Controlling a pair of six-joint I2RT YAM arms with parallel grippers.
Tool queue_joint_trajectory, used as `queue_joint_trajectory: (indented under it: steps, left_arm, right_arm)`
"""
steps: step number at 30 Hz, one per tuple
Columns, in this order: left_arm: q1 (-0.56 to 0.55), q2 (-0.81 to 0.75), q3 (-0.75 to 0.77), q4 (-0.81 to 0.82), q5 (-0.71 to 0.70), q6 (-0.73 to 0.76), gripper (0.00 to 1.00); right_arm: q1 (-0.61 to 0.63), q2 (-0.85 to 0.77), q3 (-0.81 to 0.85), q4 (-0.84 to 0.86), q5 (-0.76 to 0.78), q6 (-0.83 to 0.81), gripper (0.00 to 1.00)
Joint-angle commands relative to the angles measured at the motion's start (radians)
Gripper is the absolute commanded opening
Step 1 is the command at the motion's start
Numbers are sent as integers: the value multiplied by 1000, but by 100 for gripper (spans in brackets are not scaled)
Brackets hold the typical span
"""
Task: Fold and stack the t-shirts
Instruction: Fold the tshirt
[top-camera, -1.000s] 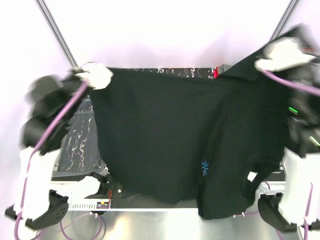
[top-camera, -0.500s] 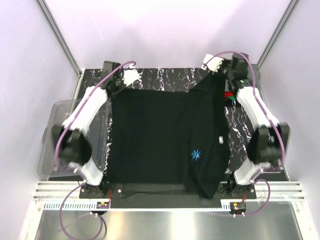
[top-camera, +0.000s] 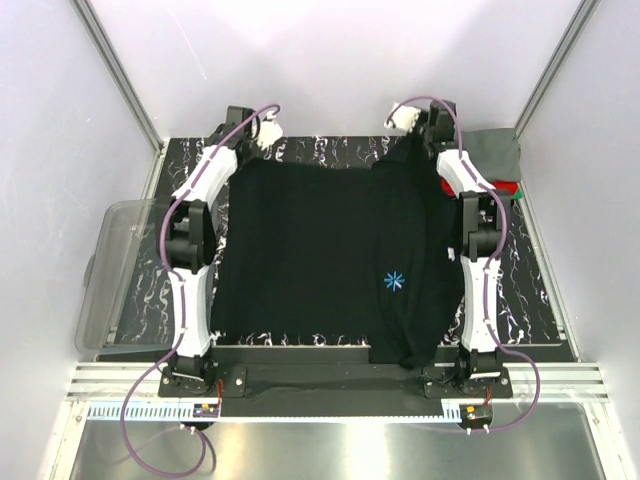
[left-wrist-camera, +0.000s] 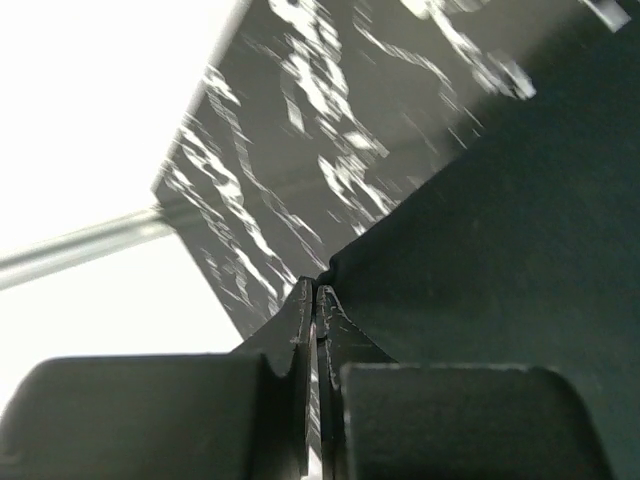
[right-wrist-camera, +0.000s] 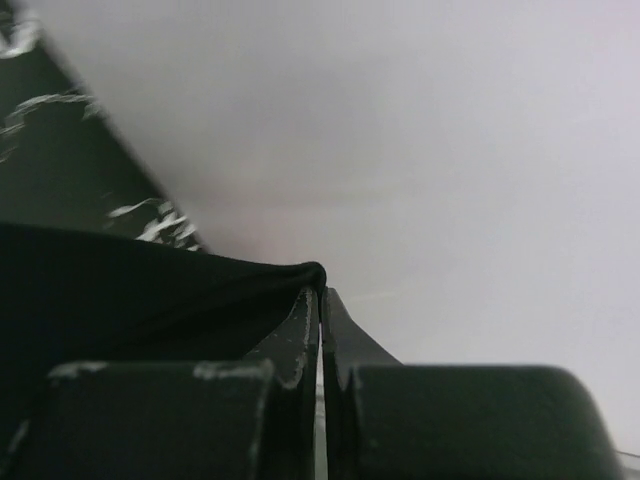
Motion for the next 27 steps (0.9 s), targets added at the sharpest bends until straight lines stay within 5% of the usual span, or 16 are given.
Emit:
queue_joint_trajectory:
  steps: [1,13,20,27]
  left_arm:
    - [27,71,141,109,-72,20,0]
    - [36,121,172,198,-102,43,0]
    - [35,79,134,202,-73,38,0]
    - [13,-10,13,205,-25,61,0]
  right_arm:
    - [6,66,204,46,98,83,0]
    - [25,210,424,-11,101,120,0]
    - [25,161,357,-29,120,121,0]
    - [26,-18,116,-30,103,109,0]
